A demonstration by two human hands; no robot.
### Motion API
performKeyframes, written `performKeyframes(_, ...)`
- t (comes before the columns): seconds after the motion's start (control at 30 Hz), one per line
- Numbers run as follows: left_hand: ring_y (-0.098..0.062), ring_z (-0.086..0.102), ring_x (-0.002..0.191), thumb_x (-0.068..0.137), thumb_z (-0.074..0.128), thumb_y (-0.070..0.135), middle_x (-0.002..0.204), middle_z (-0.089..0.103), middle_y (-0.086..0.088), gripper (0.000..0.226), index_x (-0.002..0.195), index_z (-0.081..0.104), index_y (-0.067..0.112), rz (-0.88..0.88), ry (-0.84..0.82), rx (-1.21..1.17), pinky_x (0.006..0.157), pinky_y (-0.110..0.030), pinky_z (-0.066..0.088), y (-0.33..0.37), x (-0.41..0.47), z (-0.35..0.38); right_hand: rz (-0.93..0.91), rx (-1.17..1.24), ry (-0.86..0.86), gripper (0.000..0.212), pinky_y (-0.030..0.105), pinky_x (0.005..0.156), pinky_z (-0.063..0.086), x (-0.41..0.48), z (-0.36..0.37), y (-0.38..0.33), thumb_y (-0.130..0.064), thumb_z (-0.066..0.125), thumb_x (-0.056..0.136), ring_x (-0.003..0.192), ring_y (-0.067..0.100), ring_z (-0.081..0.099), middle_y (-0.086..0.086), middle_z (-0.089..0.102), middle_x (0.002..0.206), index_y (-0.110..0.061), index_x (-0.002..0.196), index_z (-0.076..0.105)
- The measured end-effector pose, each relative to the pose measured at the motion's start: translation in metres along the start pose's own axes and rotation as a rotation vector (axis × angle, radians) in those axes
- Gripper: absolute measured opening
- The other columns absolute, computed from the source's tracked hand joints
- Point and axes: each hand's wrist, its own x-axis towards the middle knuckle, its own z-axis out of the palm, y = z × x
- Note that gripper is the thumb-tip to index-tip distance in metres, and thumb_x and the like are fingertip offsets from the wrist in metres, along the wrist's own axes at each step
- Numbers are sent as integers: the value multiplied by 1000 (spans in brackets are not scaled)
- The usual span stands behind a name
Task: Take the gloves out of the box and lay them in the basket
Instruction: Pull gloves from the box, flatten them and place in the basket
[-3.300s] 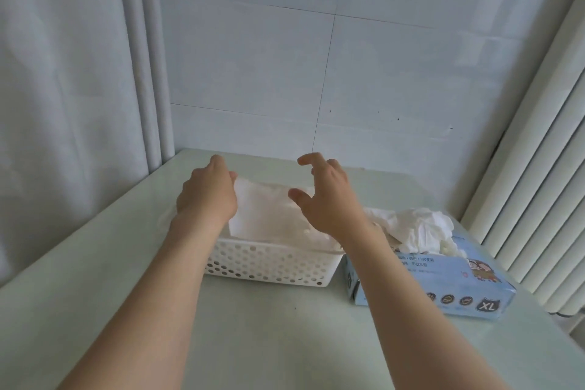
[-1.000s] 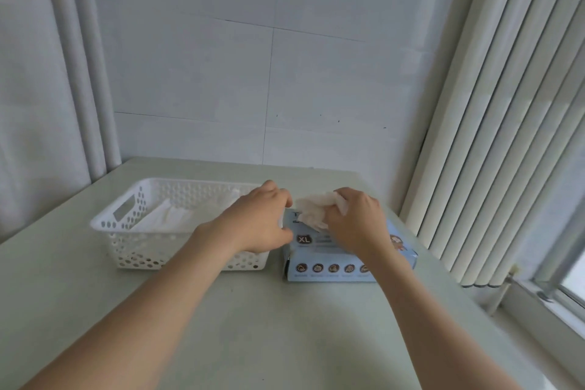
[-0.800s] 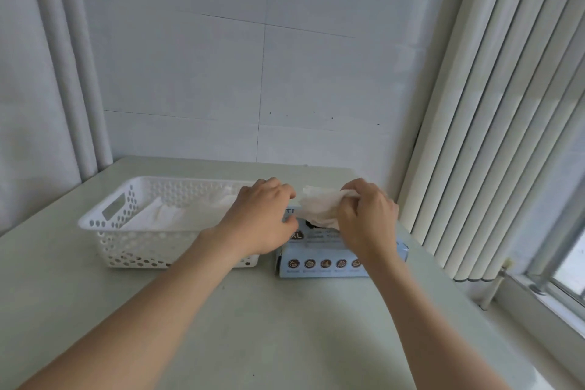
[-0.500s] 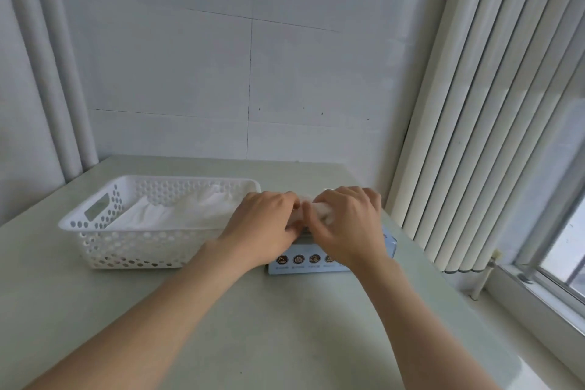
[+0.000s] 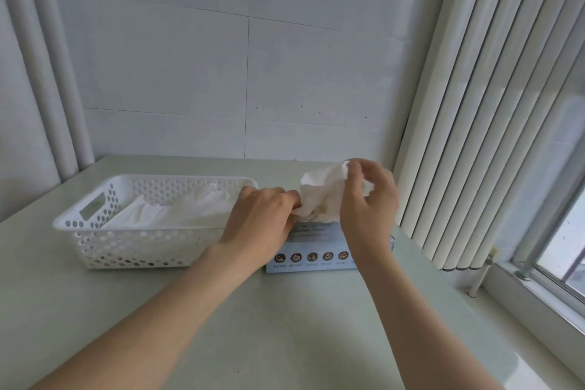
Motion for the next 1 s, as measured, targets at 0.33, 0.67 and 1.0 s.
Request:
performKeyframes(0.33,-21,59,71,92,62,6,98,61,5,67,148,29,19,155,0,-122,78,-31,40,12,-1,8,-29,32,74,15,47,86,58,4,-3,-5,-25,52,110,95,9,67,-13,71,95,-21,107,67)
performKeyframes(0.67,-26,46,126,110,25,42,141,43,3,42,145,45,30,125,-261,315,115,-50,25,14,-8,17,-242,82,319,26,51,75,53,11,-19,-24,-7,41,103,81,17,59,-11,60,94,-28,112,53)
performKeyframes(1.0,-9,62,109,82,64,62,121,64,18,64,136,52,31,-65,-198,-336,95,-34,50,16,4,-26,-94,-55,-65,19,31,54,42,-1,-7,-31,-22,65,97,44,18,43,13,56,51,-21,80,73)
